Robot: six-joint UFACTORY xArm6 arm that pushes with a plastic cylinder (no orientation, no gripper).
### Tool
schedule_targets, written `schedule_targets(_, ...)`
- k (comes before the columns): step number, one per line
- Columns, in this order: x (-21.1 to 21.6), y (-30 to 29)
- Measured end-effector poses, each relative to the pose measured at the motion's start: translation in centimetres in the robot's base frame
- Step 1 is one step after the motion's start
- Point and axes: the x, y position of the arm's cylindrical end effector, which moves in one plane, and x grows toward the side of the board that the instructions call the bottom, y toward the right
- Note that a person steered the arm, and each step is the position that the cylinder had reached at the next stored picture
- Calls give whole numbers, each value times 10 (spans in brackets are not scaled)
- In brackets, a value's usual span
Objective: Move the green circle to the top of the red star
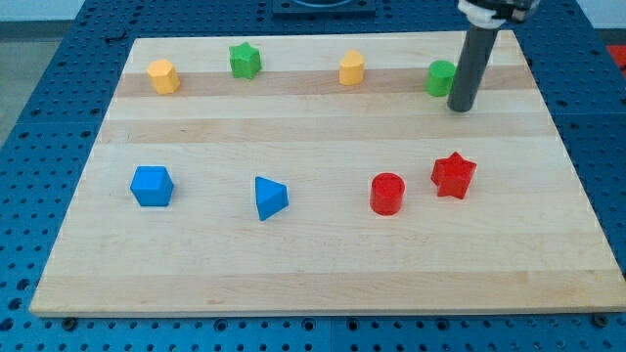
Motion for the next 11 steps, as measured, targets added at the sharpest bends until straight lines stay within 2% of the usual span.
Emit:
schedule_targets(2, -46, 21)
schedule_targets(4, -78, -20)
schedule_targets(5, -64, -40)
schedule_targets(7, -7, -59)
schedule_targets(9, -45, -50)
schedule_targets(11, -15, -26)
